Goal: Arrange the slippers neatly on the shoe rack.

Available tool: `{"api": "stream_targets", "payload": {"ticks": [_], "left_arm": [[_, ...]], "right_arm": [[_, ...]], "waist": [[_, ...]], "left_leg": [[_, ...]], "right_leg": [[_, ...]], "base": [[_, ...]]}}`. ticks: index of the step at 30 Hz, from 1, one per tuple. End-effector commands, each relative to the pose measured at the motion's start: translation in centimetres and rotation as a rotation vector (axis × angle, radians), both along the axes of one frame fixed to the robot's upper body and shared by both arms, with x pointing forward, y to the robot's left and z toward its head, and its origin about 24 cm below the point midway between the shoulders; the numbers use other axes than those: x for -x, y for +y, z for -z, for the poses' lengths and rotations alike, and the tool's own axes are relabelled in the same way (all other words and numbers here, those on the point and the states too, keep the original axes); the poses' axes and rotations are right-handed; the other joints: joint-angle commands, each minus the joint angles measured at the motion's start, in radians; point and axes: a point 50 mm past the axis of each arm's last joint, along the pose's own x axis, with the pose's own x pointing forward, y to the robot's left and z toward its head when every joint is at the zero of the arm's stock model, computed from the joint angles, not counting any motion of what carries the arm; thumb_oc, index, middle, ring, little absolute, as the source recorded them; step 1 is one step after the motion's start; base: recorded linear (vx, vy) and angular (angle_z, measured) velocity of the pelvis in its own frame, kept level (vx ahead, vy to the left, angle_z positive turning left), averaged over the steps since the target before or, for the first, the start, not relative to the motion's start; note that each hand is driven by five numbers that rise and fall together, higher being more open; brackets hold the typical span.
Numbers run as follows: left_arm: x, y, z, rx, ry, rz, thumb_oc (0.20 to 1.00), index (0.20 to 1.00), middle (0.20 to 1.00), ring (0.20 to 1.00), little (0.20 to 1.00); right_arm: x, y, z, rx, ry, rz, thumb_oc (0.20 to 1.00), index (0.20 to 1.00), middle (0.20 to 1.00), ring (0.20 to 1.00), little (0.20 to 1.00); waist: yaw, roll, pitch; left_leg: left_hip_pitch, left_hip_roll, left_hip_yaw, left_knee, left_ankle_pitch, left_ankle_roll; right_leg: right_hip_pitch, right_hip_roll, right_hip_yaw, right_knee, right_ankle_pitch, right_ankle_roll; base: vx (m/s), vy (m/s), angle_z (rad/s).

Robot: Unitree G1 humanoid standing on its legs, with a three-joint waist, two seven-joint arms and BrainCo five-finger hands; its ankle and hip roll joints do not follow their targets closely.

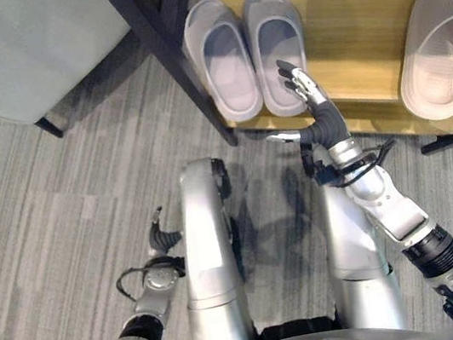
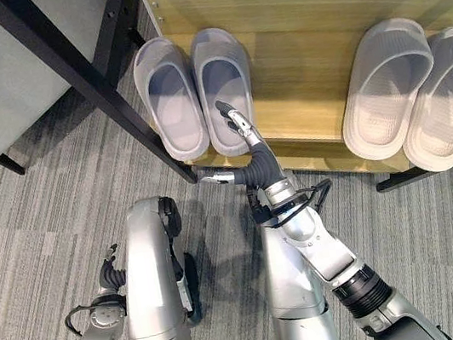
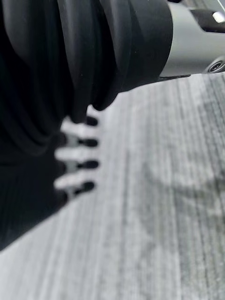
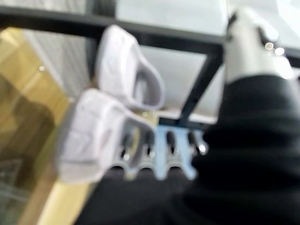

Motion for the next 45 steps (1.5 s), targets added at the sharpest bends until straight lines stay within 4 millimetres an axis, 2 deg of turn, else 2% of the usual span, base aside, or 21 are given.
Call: {"api": "stream_targets", "payload": {"ticks": [1, 8, 15, 19, 20, 21, 22, 25, 27, 31, 32, 33, 34, 35, 36, 38, 39, 40, 41, 43, 45], "left_arm": [[0.9, -0.8, 0.8, -0.034, 0.024, 0.053, 1.0, 1.0, 1.0, 1.0, 1.0], [0.8, -0.6, 0.2, -0.06, -0.023, 0.047, 1.0, 1.0, 1.0, 1.0, 1.0], [0.3, -0.4, -0.6, -0.095, -0.077, 0.035, 1.0, 1.0, 1.0, 1.0, 1.0], [0.1, -0.5, -0.6, -0.094, -0.078, 0.047, 1.0, 1.0, 1.0, 1.0, 1.0], [-0.8, -0.8, -1.2, -0.098, -0.102, 0.071, 1.0, 1.0, 1.0, 1.0, 1.0], [-1.3, -0.9, -1.7, -0.099, -0.123, 0.084, 1.0, 1.0, 1.0, 1.0, 1.0], [-1.4, -1.0, -1.7, -0.098, -0.125, 0.084, 1.0, 1.0, 1.0, 1.0, 1.0], [-1.8, -1.7, -2.1, -0.089, -0.149, 0.124, 1.0, 1.0, 1.0, 1.0, 1.0], [-1.6, -2.0, -1.9, -0.076, -0.144, 0.139, 1.0, 1.0, 1.0, 1.0, 1.0], [-0.6, -2.6, -0.4, -0.093, -0.048, 0.223, 1.0, 1.0, 1.0, 1.0, 1.0], [-0.3, -2.7, -0.1, -0.101, -0.026, 0.246, 1.0, 1.0, 1.0, 1.0, 1.0], [0.3, -2.8, 0.3, -0.123, 0.006, 0.303, 1.0, 1.0, 1.0, 1.0, 1.0], [0.4, -3.1, 0.3, -0.137, 0.019, 0.345, 1.0, 1.0, 1.0, 1.0, 1.0], [0.4, -3.1, 0.4, -0.138, 0.021, 0.346, 1.0, 1.0, 1.0, 1.0, 1.0], [0.5, -3.3, 0.4, -0.151, 0.037, 0.397, 1.0, 1.0, 1.0, 1.0, 1.0], [1.1, -4.3, 1.0, -0.192, 0.083, 0.514, 1.0, 1.0, 1.0, 1.0, 1.0], [3.4, -7.1, 2.8, -0.192, 0.199, 0.766, 1.0, 1.0, 1.0, 1.0, 1.0], [3.4, -7.1, 2.8, -0.193, 0.199, 0.766, 1.0, 1.0, 1.0, 1.0, 1.0], [5.1, -8.4, 3.8, -0.186, 0.251, 0.861, 1.0, 1.0, 1.0, 1.0, 1.0], [6.1, -9.5, 4.3, -0.203, 0.284, 0.96, 1.0, 1.0, 1.0, 1.0, 1.0], [6.4, -9.9, 4.4, -0.206, 0.285, 0.988, 1.0, 1.0, 1.0, 1.0, 1.0]], "right_arm": [[2.6, 3.5, -0.1, -0.061, -0.026, -0.173, 1.0, 1.0, 1.0, 1.0, 1.0], [4.3, 3.6, -2.1, -0.09, -0.155, -0.266, 1.0, 1.0, 1.0, 1.0, 1.0], [5.0, 4.2, -3.9, -0.068, -0.269, -0.337, 1.0, 1.0, 1.0, 1.0, 1.0], [5.5, 4.1, -4.7, -0.01, -0.342, -0.359, 1.0, 1.0, 1.0, 1.0, 1.0], [5.6, 3.9, -5.0, 0.039, -0.369, -0.365, 1.0, 1.0, 1.0, 1.0, 1.0], [5.4, 3.7, -5.0, 0.066, -0.377, -0.356, 1.0, 1.0, 1.0, 1.0, 1.0], [5.4, 3.7, -5.0, 0.066, -0.379, -0.355, 1.0, 1.0, 1.0, 1.0, 1.0], [4.9, 2.8, -4.6, 0.124, -0.384, -0.301, 1.0, 1.0, 1.0, 1.0, 1.0], [4.5, 1.6, -3.2, 0.168, -0.332, -0.237, 1.0, 1.0, 1.0, 1.0, 1.0], [3.5, -2.1, 2.0, 0.297, -0.095, -0.073, 1.0, 1.0, 1.0, 1.0, 1.0], [3.4, -3.2, 3.8, 0.333, -0.016, -0.028, 1.0, 1.0, 1.0, 1.0, 1.0], [3.6, -5.8, 7.7, 0.384, 0.165, 0.084, 1.0, 1.0, 1.0, 1.0, 1.0], [3.8, -7.0, 9.7, 0.395, 0.263, 0.135, 1.0, 1.0, 1.0, 1.0, 1.0], [3.8, -7.0, 9.8, 0.394, 0.263, 0.135, 1.0, 1.0, 1.0, 1.0, 1.0], [4.2, -8.1, 11.3, 0.423, 0.334, 0.184, 1.0, 1.0, 1.0, 1.0, 1.0], [5.3, -9.9, 14.8, 0.441, 0.494, 0.264, 1.0, 1.0, 1.0, 1.0, 1.0], [8.6, -12.8, 20.9, 0.432, 0.824, 0.385, 1.0, 1.0, 1.0, 1.0, 1.0], [8.6, -12.8, 20.9, 0.432, 0.824, 0.385, 1.0, 1.0, 1.0, 1.0, 1.0], [10.3, -13.5, 23.4, 0.402, 0.969, 0.429, 1.0, 1.0, 1.0, 1.0, 1.0], [12.0, -13.6, 25.5, 0.379, 1.101, 0.45, 1.0, 1.0, 1.0, 1.0, 1.0], [12.6, -13.2, 26.2, 0.38, 1.141, 0.437, 1.0, 1.0, 1.0, 1.0, 1.0]], "waist": [[0.101, -0.01, -0.035], [0.103, -0.008, -0.035], [0.106, -0.007, -0.035], [0.098, -0.018, -0.035], [0.099, -0.024, -0.035], [0.1, -0.028, -0.035], [0.099, -0.026, -0.035], [0.11, -0.043, -0.05], [0.114, -0.049, -0.069], [0.097, -0.071, -0.118], [0.091, -0.075, -0.131], [0.08, -0.089, -0.165], [0.077, -0.094, -0.181], [0.077, -0.093, -0.177], [0.072, -0.097, -0.191], [0.057, -0.108, -0.232], [0.038, -0.105, -0.325], [0.037, -0.105, -0.321], [0.026, -0.101, -0.36], [0.019, -0.09, -0.398], [0.018, -0.071, -0.415]], "left_leg": [[0.003, -0.06, 0.063, 0.046, 0.039, 0.103], [0.003, -0.061, 0.067, 0.05, 0.043, 0.101], [0.003, -0.063, 0.061, 0.038, 0.055, 0.096], [0.003, -0.063, 0.075, -0.067, 0.095, 0.091], [0.004, -0.067, 0.08, -0.215, 0.14, 0.09], [0.005, -0.069, 0.072, -0.294, 0.176, 0.091], [0.005, -0.072, 0.071, -0.301, 0.183, 0.092], [0.108, -0.055, 0.026, -0.514, 0.249, 0.098], [0.202, -0.028, 0.01, -0.649, 0.303, 0.098], [0.431, 0.011, -0.003, -0.984, 0.388, 0.092], [0.49, 0.015, -0.002, -1.073, 0.409, 0.088], [0.599, 0.021, 0.005, -1.24, 0.457, 0.076], [0.649, 0.022, 0.011, -1.316, 0.48, 0.071], [0.66, 0.022, 0.01, -1.326, 0.485, 0.071], [0.717, 0.02, 0.01, -1.409, 0.506, 0.07], [0.855, 0.028, 0.012, -1.6, 0.56, 0.067], [1.111, 0.015, 0.045, -1.956, 0.672, 0.056], [1.123, 0.014, 0.043, -1.973, 0.684, 0.057], [1.229, 0.012, 0.072, -2.112, 0.714, 0.053], [1.349, 0.014, 0.084, -2.279, 0.779, 0.047], [1.415, 0.041, 0.116, -2.355, 0.803, 0.05]], "right_leg": [[0.091, -0.013, 0.078, 0.018, 0.238, -0.169], [0.093, -0.014, 0.076, 0.022, 0.235, -0.17], [0.098, -0.023, 0.065, 0.016, 0.227, -0.169], [0.118, -0.065, 0.037, -0.093, 0.223, -0.177], [0.131, -0.082, 0.009, -0.218, 0.231, -0.179], [0.138, -0.091, -0.01, -0.278, 0.235, -0.18], [0.14, -0.094, -0.014, -0.286, 0.239, -0.181], [0.212, -0.118, -0.072, -0.454, 0.241, -0.179], [0.292, -0.157, -0.126, -0.598, 0.253, -0.18], [0.49, -0.203, -0.205, -0.919, 0.306, -0.17], [0.546, -0.208, -0.223, -1.005, 0.329, -0.161], [0.656, -0.219, -0.264, -1.168, 0.365, -0.146], [0.709, -0.224, -0.288, -1.255, 0.389, -0.137], [0.721, -0.223, -0.292, -1.265, 0.394, -0.138], [0.777, -0.227, -0.313, -1.345, 0.419, -0.127], [0.904, -0.23, -0.355, -1.52, 0.496, -0.094], [1.165, -0.237, -0.412, -1.905, 0.674, -0.049], [1.178, -0.236, -0.416, -1.922, 0.685, -0.049], [1.255, -0.236, -0.409, -2.052, 0.8, -0.014], [1.342, -0.204, -0.407, -2.163, 0.849, -0.002], [1.374, -0.165, -0.419, -2.163, 0.814, -0.008]], "base": [[0.0, 0.0, 0.0], [0.0, 0.0, 0.0], [0.0, -0.003, 0.0], [-0.08, 0.0, 0.05], [-0.28, 0.054, 0.08], [-0.29, 0.057, 0.0], [-0.16, 0.044, 0.01], [-0.1, 0.06, 0.16], [-0.06, 0.064, -0.19], [-0.07, 0.093, -0.01], [-0.03, 0.162, 0.1], [-0.02, 0.154, 0.12], [-0.01, 0.112, 0.19], [0.01, 0.069, 0.11], [0.03, 0.067, 0.01], [0.17, 0.188, -0.13], [0.23, 0.225, -0.06], [0.34, 0.225, -0.07], [0.19, 0.06, -0.36], [0.21, 0.039, -0.73], [0.08, 0.013, -0.43]]}}
